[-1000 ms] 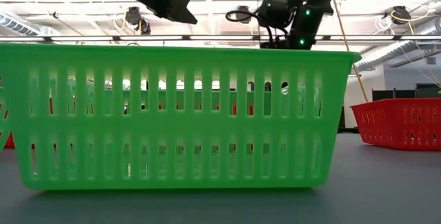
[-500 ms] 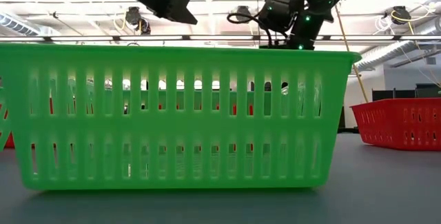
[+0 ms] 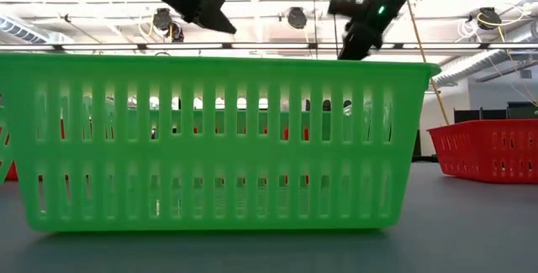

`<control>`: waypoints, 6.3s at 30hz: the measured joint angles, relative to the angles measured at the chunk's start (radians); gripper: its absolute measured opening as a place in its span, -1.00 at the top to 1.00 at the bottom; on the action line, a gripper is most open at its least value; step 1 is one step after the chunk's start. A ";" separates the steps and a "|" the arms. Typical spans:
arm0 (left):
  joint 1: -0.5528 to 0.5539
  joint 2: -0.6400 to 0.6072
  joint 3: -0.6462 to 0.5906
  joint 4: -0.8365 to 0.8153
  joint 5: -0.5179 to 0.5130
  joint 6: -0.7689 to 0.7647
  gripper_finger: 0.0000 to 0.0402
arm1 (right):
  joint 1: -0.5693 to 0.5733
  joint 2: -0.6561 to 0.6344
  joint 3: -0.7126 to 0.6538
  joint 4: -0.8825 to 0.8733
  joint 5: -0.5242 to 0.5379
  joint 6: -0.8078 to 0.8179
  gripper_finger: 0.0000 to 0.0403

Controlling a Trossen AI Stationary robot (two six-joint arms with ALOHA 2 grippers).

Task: Stack baskets on shelf by color
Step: Put the right red bin on the shelf

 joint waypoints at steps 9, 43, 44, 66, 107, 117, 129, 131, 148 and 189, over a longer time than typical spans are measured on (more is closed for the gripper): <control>0.000 -0.032 0.000 -0.134 0.002 -0.045 0.79 | 0.161 -0.125 0.001 -0.491 -0.156 -0.007 0.38; 0.000 -0.031 -0.001 -0.105 0.007 0.110 0.79 | 0.938 0.257 0.000 -1.023 -0.223 0.139 0.61; 0.000 -0.031 -0.001 -0.091 0.007 0.111 0.79 | 0.940 0.253 0.000 -1.001 -0.221 0.136 0.55; 0.003 -0.031 -0.001 0.049 0.006 0.229 0.79 | 1.029 0.210 -0.221 -0.759 -0.070 0.239 -0.02; -0.004 -0.031 -0.001 0.228 -0.497 0.241 0.79 | 0.726 0.210 0.101 -0.410 -0.326 0.661 0.98; -0.004 -0.076 -0.002 0.232 -0.663 0.229 0.79 | 0.666 0.210 0.189 -0.271 -0.255 0.475 0.99; 0.072 -0.136 -0.001 0.182 -0.627 0.128 0.79 | 0.405 0.381 0.303 0.006 0.071 0.356 0.99; 0.083 -0.140 -0.001 0.131 -0.623 0.099 0.79 | 0.347 0.441 0.379 -0.036 0.070 0.323 0.99; 0.147 -0.157 -0.001 -0.167 -0.624 -0.007 0.79 | 0.051 0.569 0.490 -0.136 -0.004 0.280 0.99; 0.145 -0.157 -0.001 -0.169 -0.621 -0.044 0.79 | 0.016 0.536 0.359 -0.119 0.051 0.081 0.73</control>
